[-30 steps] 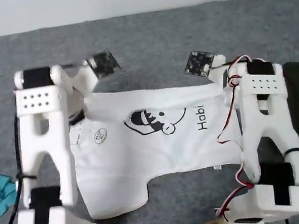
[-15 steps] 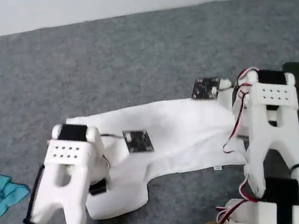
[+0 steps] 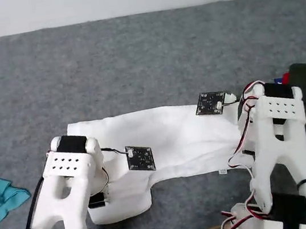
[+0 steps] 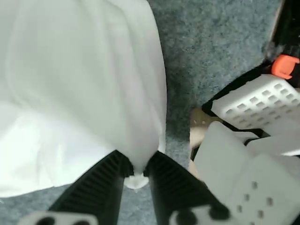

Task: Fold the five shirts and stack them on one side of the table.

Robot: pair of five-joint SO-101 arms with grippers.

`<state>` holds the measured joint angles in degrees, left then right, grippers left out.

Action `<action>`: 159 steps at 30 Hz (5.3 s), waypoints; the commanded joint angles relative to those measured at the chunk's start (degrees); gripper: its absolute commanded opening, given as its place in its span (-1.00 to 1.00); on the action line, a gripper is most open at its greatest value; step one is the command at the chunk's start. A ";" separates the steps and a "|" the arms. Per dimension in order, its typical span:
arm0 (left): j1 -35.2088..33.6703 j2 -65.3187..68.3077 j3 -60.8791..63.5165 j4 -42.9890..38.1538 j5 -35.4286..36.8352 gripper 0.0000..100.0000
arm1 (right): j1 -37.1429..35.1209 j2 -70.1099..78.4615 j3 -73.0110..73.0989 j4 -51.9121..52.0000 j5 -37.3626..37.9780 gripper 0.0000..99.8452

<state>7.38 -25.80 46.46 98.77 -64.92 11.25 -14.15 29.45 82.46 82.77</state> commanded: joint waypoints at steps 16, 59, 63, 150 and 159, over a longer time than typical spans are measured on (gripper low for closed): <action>-0.26 -1.58 2.07 1.93 -6.15 -0.97 | 2.07 -2.68 1.93 5.32 5.71 -0.98; -14.86 -1.58 -16.31 -9.49 40.79 -0.97 | -3.82 17.71 -5.98 -30.64 -39.74 -0.96; -14.86 -1.58 -16.66 -9.76 40.88 -0.97 | -1.19 27.82 -10.11 -38.55 -39.74 -0.96; -64.00 -10.90 -9.45 -10.20 26.02 -0.97 | -73.80 1.10 2.73 -2.59 -58.99 -0.59; -64.00 -10.90 -9.45 -10.20 26.02 -0.97 | -82.51 8.13 5.01 -10.77 -58.90 -0.58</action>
<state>-56.62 -35.21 37.14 89.54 -38.29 -70.07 -8.09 34.73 74.55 24.13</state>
